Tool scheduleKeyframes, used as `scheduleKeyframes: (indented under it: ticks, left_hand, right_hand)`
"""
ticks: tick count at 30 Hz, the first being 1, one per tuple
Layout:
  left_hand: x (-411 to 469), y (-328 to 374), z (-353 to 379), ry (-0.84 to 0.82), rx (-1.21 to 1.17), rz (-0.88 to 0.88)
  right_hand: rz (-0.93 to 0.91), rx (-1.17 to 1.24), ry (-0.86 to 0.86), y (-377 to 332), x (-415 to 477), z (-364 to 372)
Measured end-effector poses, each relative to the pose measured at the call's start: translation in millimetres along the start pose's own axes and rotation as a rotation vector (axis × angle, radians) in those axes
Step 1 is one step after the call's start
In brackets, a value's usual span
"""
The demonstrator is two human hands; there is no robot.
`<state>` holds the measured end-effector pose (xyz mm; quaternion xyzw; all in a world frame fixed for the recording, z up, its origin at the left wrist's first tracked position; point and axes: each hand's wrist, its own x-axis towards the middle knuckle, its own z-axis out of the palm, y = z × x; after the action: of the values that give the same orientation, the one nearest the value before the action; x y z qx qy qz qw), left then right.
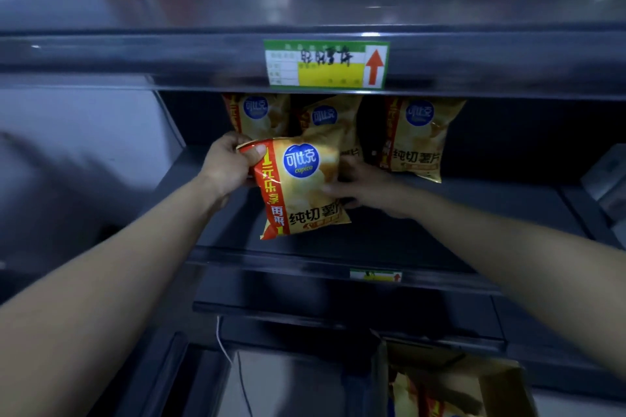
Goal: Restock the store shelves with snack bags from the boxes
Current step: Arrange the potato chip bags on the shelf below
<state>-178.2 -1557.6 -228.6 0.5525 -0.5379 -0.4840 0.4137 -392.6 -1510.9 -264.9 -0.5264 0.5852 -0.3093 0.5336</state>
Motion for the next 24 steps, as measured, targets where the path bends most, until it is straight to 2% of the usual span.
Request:
scheduleKeyframes:
  ticks: [3,7,15,18,24]
  left_hand:
    - [2.3,-16.7,-9.8,-0.057,-0.184,-0.088]
    - [4.7,-48.5,-22.7,-0.202,0.016,-0.17]
    - [65.1,-56.6,-53.9,-0.015,0.097,-0.097]
    - [74.8,-58.7,-51.3,0.02,0.201,-0.074]
    - [80.0,-67.6,-46.5,0.081,0.209,-0.046]
  right_hand:
    - [-0.002,0.002,0.046,0.4,16.8,25.8]
    - [-0.025,-0.006,0.114,2.1,40.0,57.2]
    - [-0.067,-0.047,0.215,-33.6,97.0,78.5]
    - [-0.038,-0.037,0.195,-36.9,106.6,83.3]
    - [-0.007,-0.063,0.204,-27.5,106.5,85.3]
